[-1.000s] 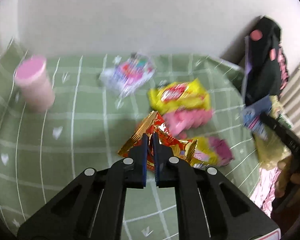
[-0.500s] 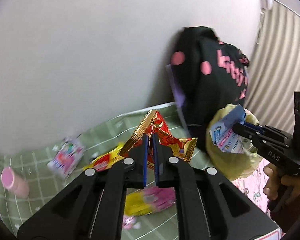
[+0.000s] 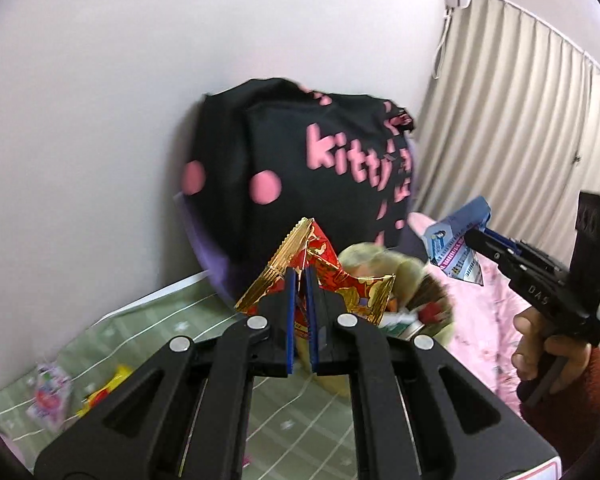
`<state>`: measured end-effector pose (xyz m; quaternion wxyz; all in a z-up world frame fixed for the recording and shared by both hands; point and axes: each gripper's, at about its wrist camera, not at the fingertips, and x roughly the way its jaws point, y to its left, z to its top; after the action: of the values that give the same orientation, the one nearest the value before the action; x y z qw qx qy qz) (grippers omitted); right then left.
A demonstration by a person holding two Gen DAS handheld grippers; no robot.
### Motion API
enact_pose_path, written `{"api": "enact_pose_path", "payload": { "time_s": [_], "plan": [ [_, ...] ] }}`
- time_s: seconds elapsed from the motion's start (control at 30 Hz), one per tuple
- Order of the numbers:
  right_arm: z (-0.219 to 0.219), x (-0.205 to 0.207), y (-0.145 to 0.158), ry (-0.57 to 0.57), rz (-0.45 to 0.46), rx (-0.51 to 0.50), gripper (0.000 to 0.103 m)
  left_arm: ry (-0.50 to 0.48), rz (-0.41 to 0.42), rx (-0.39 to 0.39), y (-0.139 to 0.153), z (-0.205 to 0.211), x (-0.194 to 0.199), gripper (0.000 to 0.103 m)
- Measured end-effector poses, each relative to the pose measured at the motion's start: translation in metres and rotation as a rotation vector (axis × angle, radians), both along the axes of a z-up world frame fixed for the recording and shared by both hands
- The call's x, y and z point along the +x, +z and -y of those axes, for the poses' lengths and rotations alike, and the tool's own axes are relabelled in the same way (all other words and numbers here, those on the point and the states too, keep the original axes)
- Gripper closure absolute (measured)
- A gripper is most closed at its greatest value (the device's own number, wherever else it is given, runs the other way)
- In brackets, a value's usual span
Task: Collect trash
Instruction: 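Carry both wrappers to the yellow bag bin and open both grippers inside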
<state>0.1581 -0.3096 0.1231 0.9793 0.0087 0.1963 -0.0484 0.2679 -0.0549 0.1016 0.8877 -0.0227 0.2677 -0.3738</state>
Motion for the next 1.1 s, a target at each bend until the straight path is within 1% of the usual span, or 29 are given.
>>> {"api": "enact_pose_path", "payload": {
  "time_s": [0.1,0.2,0.37,0.47,0.5,0.53,0.6,0.63,0.73,0.83,0.97,1.1],
  "plan": [
    [0.027,-0.006,0.004,-0.050,-0.002,-0.005,0.085,-0.059,-0.003,-0.025,0.004,0.025,0.004,0.098],
    [0.052,-0.006,-0.001,-0.084,-0.032,-0.007,0.085,-0.120,0.002,-0.016,0.004,0.059,0.008,0.098],
    [0.073,-0.007,-0.025,-0.104,-0.110,-0.004,0.085,-0.217,-0.026,0.019,-0.009,0.124,0.024,0.098],
    [0.082,-0.007,-0.043,-0.109,-0.149,0.008,0.085,-0.260,-0.065,0.047,-0.021,0.160,0.039,0.098],
    [0.085,-0.007,-0.048,-0.107,-0.157,0.019,0.085,-0.283,-0.085,0.064,-0.027,0.171,0.044,0.098],
    [0.087,-0.007,-0.052,-0.106,-0.163,0.024,0.085,-0.317,-0.118,0.099,-0.037,0.186,0.050,0.098],
    [0.090,-0.005,-0.062,-0.115,-0.179,0.027,0.085,-0.339,-0.153,0.173,-0.059,0.210,0.057,0.098],
    [0.092,-0.004,-0.065,-0.117,-0.186,0.033,0.085,-0.344,-0.163,0.254,-0.076,0.224,0.061,0.098],
    [0.098,0.000,-0.077,-0.113,-0.205,0.060,0.085,-0.345,-0.153,0.389,-0.099,0.233,0.061,0.098],
    [0.100,0.008,-0.086,-0.098,-0.223,0.072,0.085,-0.346,-0.147,0.433,-0.105,0.223,0.059,0.098],
    [0.098,0.026,-0.098,-0.082,-0.247,0.079,0.085,-0.326,-0.144,0.456,-0.111,0.207,0.061,0.098],
    [0.096,0.041,-0.105,-0.063,-0.273,0.063,0.085,-0.312,-0.160,0.435,-0.113,0.204,0.067,0.098]
  ]
}}
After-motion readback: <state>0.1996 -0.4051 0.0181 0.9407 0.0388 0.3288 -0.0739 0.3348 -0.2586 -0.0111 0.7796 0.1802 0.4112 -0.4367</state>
